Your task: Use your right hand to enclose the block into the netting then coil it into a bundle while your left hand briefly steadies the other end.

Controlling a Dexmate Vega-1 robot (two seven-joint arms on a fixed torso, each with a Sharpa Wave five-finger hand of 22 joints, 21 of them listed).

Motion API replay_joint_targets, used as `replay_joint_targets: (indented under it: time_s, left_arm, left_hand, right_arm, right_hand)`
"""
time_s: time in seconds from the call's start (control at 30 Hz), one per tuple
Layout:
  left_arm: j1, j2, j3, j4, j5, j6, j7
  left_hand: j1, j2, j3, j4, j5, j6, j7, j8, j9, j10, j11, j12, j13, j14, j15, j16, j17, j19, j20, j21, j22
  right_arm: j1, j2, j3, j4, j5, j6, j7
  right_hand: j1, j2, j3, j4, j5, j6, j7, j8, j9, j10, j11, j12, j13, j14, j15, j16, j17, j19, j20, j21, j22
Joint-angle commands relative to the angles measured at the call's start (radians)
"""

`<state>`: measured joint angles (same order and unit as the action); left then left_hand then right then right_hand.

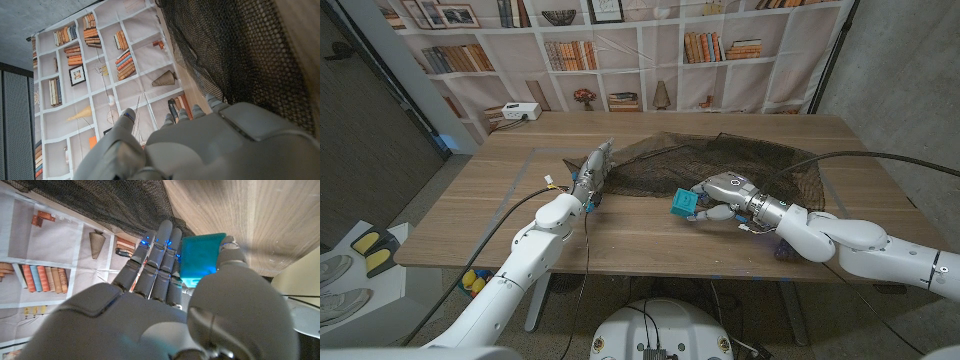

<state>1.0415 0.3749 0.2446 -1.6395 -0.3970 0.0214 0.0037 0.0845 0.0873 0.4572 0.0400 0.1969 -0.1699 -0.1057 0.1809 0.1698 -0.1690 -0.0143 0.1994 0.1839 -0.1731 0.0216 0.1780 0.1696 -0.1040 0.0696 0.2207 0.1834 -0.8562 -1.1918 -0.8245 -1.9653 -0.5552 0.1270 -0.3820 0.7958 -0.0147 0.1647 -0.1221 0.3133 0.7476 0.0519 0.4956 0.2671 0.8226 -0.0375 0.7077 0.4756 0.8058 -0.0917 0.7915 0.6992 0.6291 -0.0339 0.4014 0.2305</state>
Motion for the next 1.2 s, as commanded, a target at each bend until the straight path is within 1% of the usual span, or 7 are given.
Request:
replay_joint_targets:
  time_s: [0.03,0.23,0.47,0.73,0.93,1.07,1.2]
  left_arm:
    - [-0.001,0.002,-0.002,0.004,0.011,-0.028,-0.001]
    - [0.0,0.006,-0.003,-0.004,0.026,-0.038,0.006]
    - [0.006,0.015,-0.003,-0.018,0.04,-0.058,0.004]
    - [0.013,0.023,-0.009,-0.036,0.048,-0.066,0.008]
    - [0.021,0.03,-0.018,-0.049,0.051,-0.067,0.013]
    - [0.025,0.038,-0.023,-0.059,0.054,-0.064,0.014]
    - [0.026,0.042,-0.028,-0.063,0.053,-0.062,0.014]
  left_hand:
    - [0.002,-0.003,-0.001,0.001,0.01,-0.071,-0.002,-0.001,0.006,-0.091,0.005,0.001,0.001,-0.077,0.005,0.002,0.005,-0.005,0.003,-0.003,0.006]
    - [0.003,-0.003,-0.001,0.001,0.01,-0.068,-0.003,0.001,0.006,-0.091,0.006,0.001,0.001,-0.076,0.005,0.003,0.005,-0.004,0.007,-0.003,0.006]
    - [0.004,-0.003,-0.001,0.0,0.01,-0.065,-0.002,0.002,0.006,-0.089,0.007,0.002,0.001,-0.074,0.005,0.003,0.005,-0.002,0.009,-0.003,0.006]
    - [0.005,-0.003,-0.002,0.0,0.01,-0.061,-0.002,0.003,0.005,-0.086,0.007,0.003,0.001,-0.071,0.003,0.004,0.005,0.0,0.01,-0.003,0.006]
    - [0.005,-0.004,-0.002,-0.001,0.01,-0.06,-0.001,0.004,0.005,-0.084,0.006,0.004,0.001,-0.071,0.004,0.004,0.004,0.002,0.011,-0.002,0.006]
    - [0.006,-0.004,-0.002,-0.002,0.01,-0.059,-0.002,0.004,0.005,-0.084,0.006,0.004,0.001,-0.069,0.005,0.004,0.004,0.003,0.014,-0.002,0.006]
    - [0.007,-0.004,-0.003,-0.002,0.01,-0.056,-0.002,0.005,0.005,-0.082,0.006,0.005,0.001,-0.066,0.006,0.005,0.004,0.004,0.016,-0.002,0.006]
  right_arm:
    - [0.009,0.1,0.057,0.077,0.14,0.048,0.012]
    - [0.026,0.15,0.092,0.093,0.197,0.044,0.101]
    - [0.047,0.214,0.123,0.116,0.217,0.031,0.191]
    - [0.073,0.304,0.149,0.17,0.176,0.023,0.222]
    - [0.088,0.359,0.169,0.207,0.161,0.008,0.255]
    - [0.097,0.403,0.186,0.238,0.174,-0.012,0.28]
    - [0.111,0.443,0.197,0.282,0.169,0.002,0.281]
  right_hand:
    - [0.226,0.223,0.062,0.049,-0.004,0.144,-0.093,0.01,0.046,0.005,0.001,0.011,0.01,0.015,-0.109,-0.002,-0.001,0.012,0.005,0.011,0.003]
    - [0.232,0.22,0.07,0.054,-0.01,0.147,-0.086,0.017,0.05,0.009,0.007,0.013,0.01,0.022,-0.105,-0.003,-0.001,0.014,0.008,0.016,0.004]
    - [0.236,0.216,0.077,0.061,-0.017,0.158,-0.083,0.028,0.055,0.023,0.011,0.017,0.002,0.024,-0.097,-0.007,-0.004,0.01,0.014,0.021,0.004]
    - [0.241,0.213,0.082,0.065,-0.025,0.161,-0.08,0.034,0.058,0.032,0.017,0.018,-0.005,0.025,-0.095,-0.011,-0.007,0.009,0.015,0.027,0.004]
    - [0.247,0.211,0.085,0.063,-0.029,0.165,-0.079,0.038,0.06,0.038,0.019,0.019,-0.01,0.026,-0.093,-0.011,-0.007,0.008,0.017,0.03,0.004]
    - [0.25,0.21,0.088,0.064,-0.032,0.166,-0.078,0.041,0.061,0.043,0.017,0.019,-0.015,0.03,-0.093,-0.012,-0.009,0.009,0.018,0.033,0.004]
    - [0.252,0.209,0.089,0.065,-0.036,0.168,-0.079,0.041,0.059,0.044,0.019,0.018,-0.02,0.031,-0.09,-0.013,-0.01,0.004,0.017,0.035,0.003]
